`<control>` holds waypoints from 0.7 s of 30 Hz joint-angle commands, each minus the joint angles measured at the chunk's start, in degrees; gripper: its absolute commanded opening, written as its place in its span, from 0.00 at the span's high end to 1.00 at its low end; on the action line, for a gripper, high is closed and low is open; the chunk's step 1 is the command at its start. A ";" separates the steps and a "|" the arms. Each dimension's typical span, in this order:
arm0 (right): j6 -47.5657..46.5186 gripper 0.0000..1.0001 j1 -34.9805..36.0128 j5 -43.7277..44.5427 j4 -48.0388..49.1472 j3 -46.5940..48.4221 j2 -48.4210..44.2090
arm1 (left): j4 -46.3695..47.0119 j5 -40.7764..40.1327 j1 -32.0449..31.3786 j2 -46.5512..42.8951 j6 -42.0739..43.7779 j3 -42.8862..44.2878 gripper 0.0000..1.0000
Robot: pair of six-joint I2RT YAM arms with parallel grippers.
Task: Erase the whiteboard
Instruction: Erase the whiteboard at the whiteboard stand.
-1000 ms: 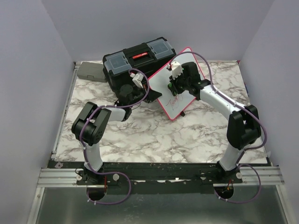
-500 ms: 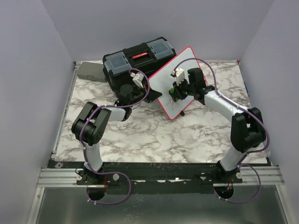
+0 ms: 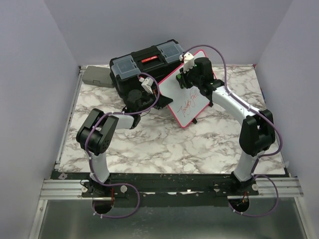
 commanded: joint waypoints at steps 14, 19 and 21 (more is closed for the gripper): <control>-11.53 0.99 2.24 -11.48 -12.36 -14.72 -6.09 | 0.99 9.97 -2.52 0.01 1.30 -0.66 1.00; -7.69 0.99 2.70 -3.86 -9.38 -14.39 -6.14 | 1.10 9.83 -2.53 -0.06 1.42 -1.01 1.00; -4.12 0.99 1.41 0.62 -5.96 -12.80 -5.47 | 1.06 9.84 -2.49 -0.16 1.57 -1.18 1.00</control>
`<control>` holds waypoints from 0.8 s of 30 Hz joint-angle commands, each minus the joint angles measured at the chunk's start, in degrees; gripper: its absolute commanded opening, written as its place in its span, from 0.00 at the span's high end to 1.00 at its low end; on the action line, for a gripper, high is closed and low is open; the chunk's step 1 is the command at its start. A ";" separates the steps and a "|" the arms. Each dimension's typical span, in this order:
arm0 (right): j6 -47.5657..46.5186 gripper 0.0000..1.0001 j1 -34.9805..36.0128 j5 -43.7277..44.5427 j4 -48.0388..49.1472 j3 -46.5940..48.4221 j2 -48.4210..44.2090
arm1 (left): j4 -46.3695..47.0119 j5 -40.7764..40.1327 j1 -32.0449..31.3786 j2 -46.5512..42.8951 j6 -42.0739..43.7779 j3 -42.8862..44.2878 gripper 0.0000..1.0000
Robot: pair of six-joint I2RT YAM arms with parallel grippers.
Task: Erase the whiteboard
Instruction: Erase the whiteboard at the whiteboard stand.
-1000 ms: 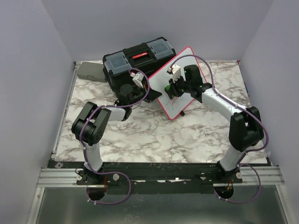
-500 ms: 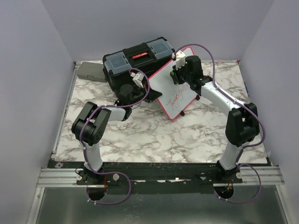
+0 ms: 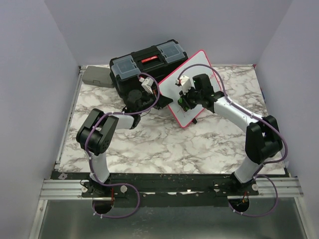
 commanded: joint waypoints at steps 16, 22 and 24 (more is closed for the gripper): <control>10.07 0.99 -4.30 -12.33 5.89 11.02 8.02 | 1.21 9.77 -2.46 0.25 1.49 -1.36 1.00; 9.42 0.99 0.26 -16.84 10.06 2.19 3.39 | 1.38 9.81 -2.52 0.45 1.08 -1.13 1.00; 10.74 0.99 0.24 -14.42 11.89 0.97 2.06 | 1.45 9.84 -2.47 0.36 1.27 -1.23 1.00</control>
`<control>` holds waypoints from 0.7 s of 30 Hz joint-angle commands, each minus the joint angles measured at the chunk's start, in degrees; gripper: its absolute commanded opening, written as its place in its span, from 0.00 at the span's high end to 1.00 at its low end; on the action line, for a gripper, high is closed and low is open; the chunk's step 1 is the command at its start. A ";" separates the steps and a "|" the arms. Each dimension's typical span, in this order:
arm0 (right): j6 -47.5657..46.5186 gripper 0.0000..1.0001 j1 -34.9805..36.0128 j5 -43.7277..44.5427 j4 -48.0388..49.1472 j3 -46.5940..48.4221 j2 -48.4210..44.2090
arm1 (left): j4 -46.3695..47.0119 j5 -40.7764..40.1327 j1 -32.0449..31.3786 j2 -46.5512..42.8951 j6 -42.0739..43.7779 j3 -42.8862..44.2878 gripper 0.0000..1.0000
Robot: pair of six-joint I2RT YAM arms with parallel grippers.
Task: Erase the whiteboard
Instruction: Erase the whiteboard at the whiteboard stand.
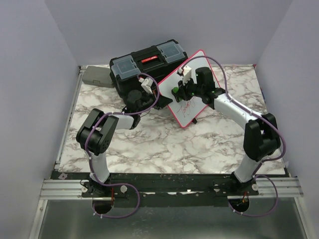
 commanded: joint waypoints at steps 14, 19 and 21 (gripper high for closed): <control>6.96 0.99 -0.58 30.93 15.55 0.01 3.70 | 0.48 9.83 -2.53 -0.10 1.91 -1.08 1.00; 4.08 0.99 -0.35 3.79 7.03 2.64 4.43 | 0.38 9.79 -2.61 0.03 1.84 -0.77 1.00; 3.24 0.99 0.63 -6.23 3.20 1.72 3.94 | 0.37 9.87 -2.59 0.07 1.82 -0.60 1.00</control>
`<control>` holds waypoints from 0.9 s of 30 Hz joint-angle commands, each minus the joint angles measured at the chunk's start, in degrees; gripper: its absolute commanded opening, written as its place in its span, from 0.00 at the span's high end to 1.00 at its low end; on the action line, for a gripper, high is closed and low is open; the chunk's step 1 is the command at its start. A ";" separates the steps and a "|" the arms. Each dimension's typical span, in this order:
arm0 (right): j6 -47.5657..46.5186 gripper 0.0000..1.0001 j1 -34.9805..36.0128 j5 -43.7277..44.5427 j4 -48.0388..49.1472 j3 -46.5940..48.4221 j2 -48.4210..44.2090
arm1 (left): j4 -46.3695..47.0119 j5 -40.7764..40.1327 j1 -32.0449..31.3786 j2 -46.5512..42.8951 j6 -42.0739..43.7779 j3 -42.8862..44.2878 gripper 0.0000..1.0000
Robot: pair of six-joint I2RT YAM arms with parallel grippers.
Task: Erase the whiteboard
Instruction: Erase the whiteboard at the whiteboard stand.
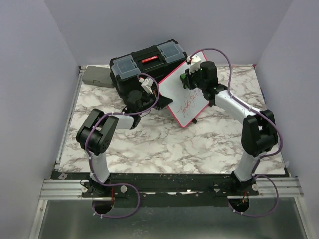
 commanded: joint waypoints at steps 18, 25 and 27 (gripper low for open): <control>5.93 0.99 4.49 14.97 18.82 -13.32 -3.17 | -0.11 10.02 -2.51 -0.63 2.10 -0.99 1.00; 2.25 0.99 4.08 -12.44 4.54 -13.68 -5.36 | 0.39 9.92 -2.50 -0.67 1.84 -1.17 1.00; -0.24 0.99 4.13 -17.57 0.15 -14.41 -6.11 | 0.41 9.86 -2.53 -0.72 1.75 -1.17 1.00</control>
